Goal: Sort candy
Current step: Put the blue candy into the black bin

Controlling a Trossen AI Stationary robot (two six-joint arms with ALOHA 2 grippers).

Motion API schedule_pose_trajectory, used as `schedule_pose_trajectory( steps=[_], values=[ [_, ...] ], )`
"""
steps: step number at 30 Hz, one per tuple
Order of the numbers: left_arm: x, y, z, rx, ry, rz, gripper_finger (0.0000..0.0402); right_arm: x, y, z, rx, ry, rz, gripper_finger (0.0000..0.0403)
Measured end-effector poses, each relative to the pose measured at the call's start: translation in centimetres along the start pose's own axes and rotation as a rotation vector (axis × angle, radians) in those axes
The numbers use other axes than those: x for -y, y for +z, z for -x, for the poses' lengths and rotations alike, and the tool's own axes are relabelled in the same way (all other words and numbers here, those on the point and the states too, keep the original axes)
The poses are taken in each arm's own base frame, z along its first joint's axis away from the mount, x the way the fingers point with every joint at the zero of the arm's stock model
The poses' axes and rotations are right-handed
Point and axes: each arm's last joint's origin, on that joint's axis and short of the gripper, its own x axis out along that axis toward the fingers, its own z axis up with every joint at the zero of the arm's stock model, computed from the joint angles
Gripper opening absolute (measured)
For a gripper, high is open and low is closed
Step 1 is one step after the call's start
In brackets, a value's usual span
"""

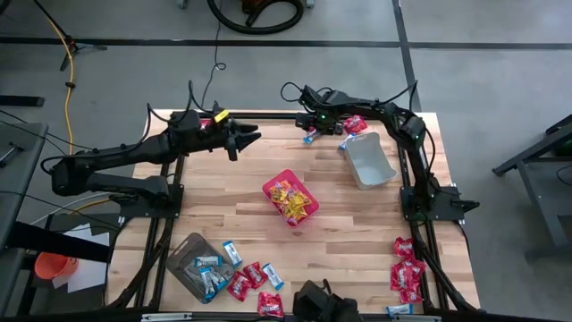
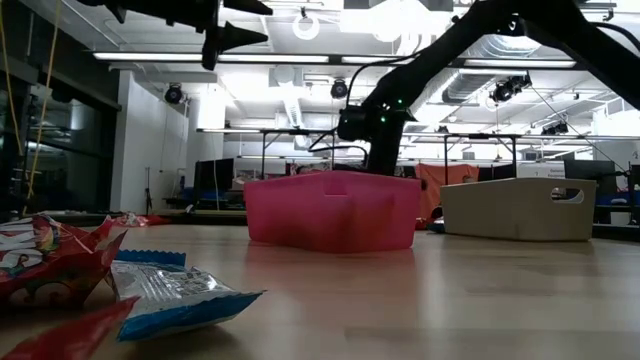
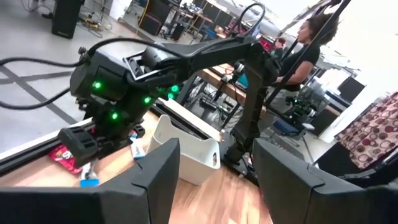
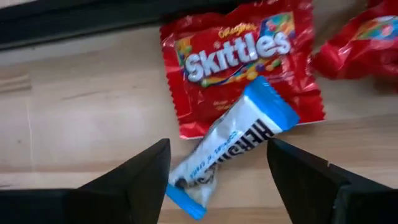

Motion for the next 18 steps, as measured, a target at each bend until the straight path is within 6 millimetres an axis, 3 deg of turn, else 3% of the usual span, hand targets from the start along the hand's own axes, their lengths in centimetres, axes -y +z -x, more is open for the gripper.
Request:
schedule_pose_trajectory(
  steps=[4, 9, 15, 18],
  values=[
    [0.2, 0.0, 0.0, -0.023, -0.051, 0.029, 0.0191, 0.2, -0.1, 0.0, -0.001, -0.024, 0.019, 0.0179],
    [0.6, 0.4, 0.4, -0.021, -0.136, 0.039, 0.0191, 0.2, -0.6, 0.0, 0.003, -0.057, 0.121, 0.0026],
    [1.3, 1.1, 1.7, -0.001, -0.202, 0.066, 0.0191, 0.1, -1.2, 0.4, 0.020, -0.096, 0.266, 0.0014],
    [1.7, 1.5, 2.6, 0.007, -0.250, 0.076, 0.0191, -0.2, -1.5, 2.1, 0.060, -0.082, 0.363, 0.0004]
  ],
)
